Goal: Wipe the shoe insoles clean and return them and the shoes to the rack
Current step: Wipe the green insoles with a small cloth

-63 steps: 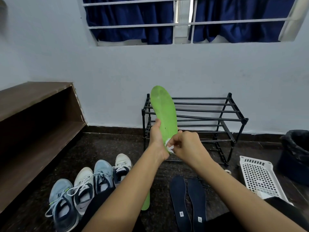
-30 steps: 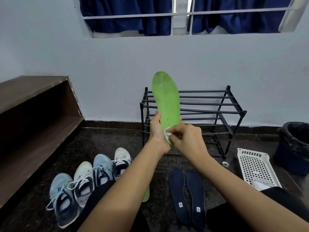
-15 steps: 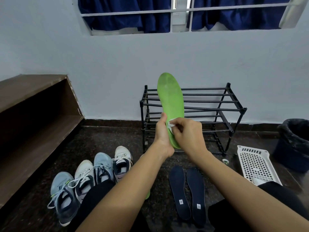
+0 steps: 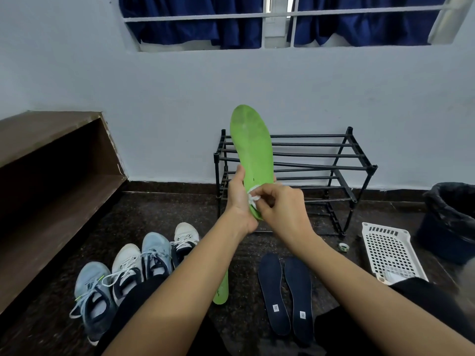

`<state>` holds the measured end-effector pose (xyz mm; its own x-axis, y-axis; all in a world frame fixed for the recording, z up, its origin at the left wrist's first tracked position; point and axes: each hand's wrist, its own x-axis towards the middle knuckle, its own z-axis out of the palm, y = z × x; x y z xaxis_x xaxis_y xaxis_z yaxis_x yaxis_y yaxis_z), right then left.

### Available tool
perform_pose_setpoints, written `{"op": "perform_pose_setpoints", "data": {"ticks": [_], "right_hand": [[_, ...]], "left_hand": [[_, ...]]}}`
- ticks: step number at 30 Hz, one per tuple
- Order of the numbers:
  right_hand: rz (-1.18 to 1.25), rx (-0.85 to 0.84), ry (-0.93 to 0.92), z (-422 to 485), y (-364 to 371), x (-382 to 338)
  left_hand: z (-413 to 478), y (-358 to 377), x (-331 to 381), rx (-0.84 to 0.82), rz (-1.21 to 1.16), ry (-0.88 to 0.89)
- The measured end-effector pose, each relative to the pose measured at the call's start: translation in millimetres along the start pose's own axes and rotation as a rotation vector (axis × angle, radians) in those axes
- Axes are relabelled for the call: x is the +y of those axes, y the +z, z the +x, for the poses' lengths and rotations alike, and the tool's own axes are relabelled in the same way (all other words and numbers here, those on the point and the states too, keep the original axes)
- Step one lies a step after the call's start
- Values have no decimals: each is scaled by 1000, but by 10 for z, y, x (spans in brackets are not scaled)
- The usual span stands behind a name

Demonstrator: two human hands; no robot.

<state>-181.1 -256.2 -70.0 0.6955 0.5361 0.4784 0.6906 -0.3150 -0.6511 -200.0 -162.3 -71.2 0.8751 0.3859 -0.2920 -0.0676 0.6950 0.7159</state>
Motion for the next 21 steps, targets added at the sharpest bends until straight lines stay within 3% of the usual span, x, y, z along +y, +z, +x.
{"op": "perform_pose_setpoints", "data": {"ticks": [5,15,21], "right_hand": [[-40,88,20,153,-26,105],[89,-188,-9,-9,-51,-8],[118,-101,-4,-20,-7,44]], "left_hand": [[-69,68,-132,-13,39,-56],[33,-75,174,0,14,-7],[-2,-48,51,25,41,4]]}}
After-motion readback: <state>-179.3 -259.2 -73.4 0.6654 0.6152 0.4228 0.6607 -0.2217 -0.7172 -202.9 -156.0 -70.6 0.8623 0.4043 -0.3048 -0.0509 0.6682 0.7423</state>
